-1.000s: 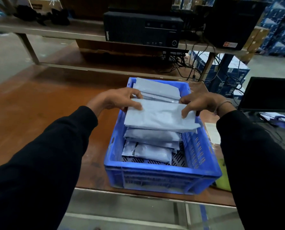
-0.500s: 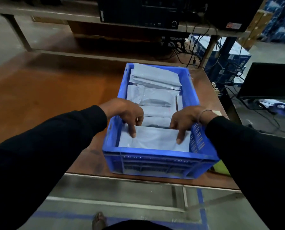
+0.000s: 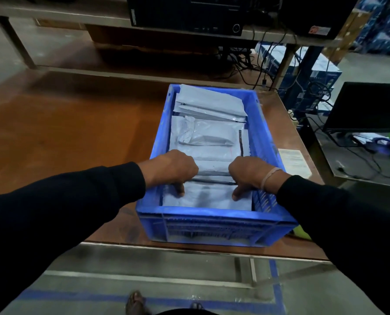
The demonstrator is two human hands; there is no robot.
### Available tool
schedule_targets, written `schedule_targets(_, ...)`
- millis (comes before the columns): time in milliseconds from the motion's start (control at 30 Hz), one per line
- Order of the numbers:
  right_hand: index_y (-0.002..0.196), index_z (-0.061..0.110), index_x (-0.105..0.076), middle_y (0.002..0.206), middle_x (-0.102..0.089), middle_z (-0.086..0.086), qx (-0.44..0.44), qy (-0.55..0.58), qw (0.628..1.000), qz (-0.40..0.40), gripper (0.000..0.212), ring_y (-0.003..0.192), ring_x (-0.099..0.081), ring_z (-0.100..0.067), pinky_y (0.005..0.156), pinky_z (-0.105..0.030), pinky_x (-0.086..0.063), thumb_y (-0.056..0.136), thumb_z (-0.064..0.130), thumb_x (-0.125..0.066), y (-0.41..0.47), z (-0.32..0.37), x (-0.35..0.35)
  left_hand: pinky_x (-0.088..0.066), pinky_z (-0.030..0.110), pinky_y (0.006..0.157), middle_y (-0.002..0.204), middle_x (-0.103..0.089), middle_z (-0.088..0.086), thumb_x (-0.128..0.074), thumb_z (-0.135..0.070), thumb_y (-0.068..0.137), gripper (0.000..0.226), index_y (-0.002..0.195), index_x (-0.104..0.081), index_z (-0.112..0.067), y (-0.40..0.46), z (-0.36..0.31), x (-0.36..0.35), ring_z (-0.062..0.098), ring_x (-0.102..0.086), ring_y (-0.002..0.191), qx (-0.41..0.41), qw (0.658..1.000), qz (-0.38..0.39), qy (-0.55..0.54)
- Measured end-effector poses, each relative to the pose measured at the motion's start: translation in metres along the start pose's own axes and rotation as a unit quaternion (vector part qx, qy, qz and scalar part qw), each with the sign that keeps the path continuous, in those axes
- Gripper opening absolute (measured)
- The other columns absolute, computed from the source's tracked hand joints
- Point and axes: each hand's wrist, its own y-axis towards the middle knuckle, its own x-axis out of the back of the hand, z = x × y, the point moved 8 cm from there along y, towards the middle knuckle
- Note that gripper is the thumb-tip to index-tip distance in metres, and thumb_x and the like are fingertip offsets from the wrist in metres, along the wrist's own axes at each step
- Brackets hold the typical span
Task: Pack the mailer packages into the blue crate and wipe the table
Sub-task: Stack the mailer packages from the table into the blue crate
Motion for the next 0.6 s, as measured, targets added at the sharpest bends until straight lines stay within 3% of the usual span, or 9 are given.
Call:
schedule_targets(67,0.094,0.011,-0.065,0.097,-0.063,-0.007,-0.006,-0.047,0.998,-0.045,0.060,0.090,-0.068,-0.030,0.063,-0.032,-0.045,0.067,0.062,-0.081,-0.005,-0.001,0.015,-0.041,0.032,0.059,0.098,-0.067,0.003,-0.079,-0.057,0.079,0.048,0.080,-0.053,-0.017,-0.003,-0.002,0.013,0.026,-0.069,0.088,-0.005,0.998,-0.047,0.042)
schedule_targets(133,0.091,0.014,-0.061,0.098,-0.062,-0.007,-0.003,-0.071,0.994,-0.087,0.062,0.090,-0.067,-0.030,0.061,-0.032,-0.043,0.065,0.067,-0.079,-0.007,-0.003,0.029,-0.035,0.032,0.056,0.092,-0.064,0.003,-0.075,-0.058,0.083,0.054,0.074,-0.039,-0.018,-0.007,-0.002,0.030,0.026,-0.065,0.082,-0.007,0.994,-0.094,0.061)
schedule_targets(200,0.084,0.015,-0.053,0.092,-0.057,-0.006,0.003,-0.068,0.991,-0.112,0.064,0.085,-0.064,-0.029,0.060,-0.032,-0.040,0.065,0.071,-0.076,-0.008,-0.005,0.039,-0.033,0.034,0.056,0.080,-0.052,0.000,-0.072,-0.059,0.084,0.052,0.083,-0.041,-0.018,-0.011,0.000,0.043,0.025,-0.056,0.071,-0.006,0.989,-0.135,0.053)
schedule_targets(300,0.089,0.016,-0.056,0.090,-0.052,-0.004,0.013,-0.007,0.995,-0.099,0.061,0.076,-0.053,-0.025,0.062,-0.033,-0.044,0.068,0.070,-0.076,0.001,-0.003,0.039,-0.032,0.033,0.054,0.072,-0.040,-0.005,-0.074,-0.060,0.083,0.052,0.089,-0.045,-0.017,-0.005,0.009,0.045,0.022,-0.049,0.067,0.004,0.993,-0.120,0.004)
schedule_targets(500,0.084,0.017,-0.054,0.089,-0.054,-0.002,-0.003,0.085,0.994,-0.065,0.052,0.076,-0.053,-0.024,0.062,-0.030,-0.043,0.071,0.062,-0.078,0.023,-0.008,0.022,-0.041,0.034,0.060,0.087,-0.054,0.001,-0.078,-0.048,0.085,0.042,0.093,-0.052,-0.016,0.014,0.021,0.031,0.025,-0.057,0.075,0.033,0.994,-0.080,-0.065)
schedule_targets(600,0.078,0.021,-0.049,0.087,-0.054,0.000,-0.009,0.125,0.985,-0.123,0.050,0.081,-0.054,-0.024,0.067,-0.033,-0.047,0.072,0.063,-0.076,0.021,-0.021,0.038,-0.038,0.034,0.060,0.092,-0.060,0.003,-0.077,-0.056,0.083,0.047,0.097,-0.056,-0.016,0.010,0.032,0.044,0.028,-0.063,0.083,0.040,0.987,-0.131,-0.088)
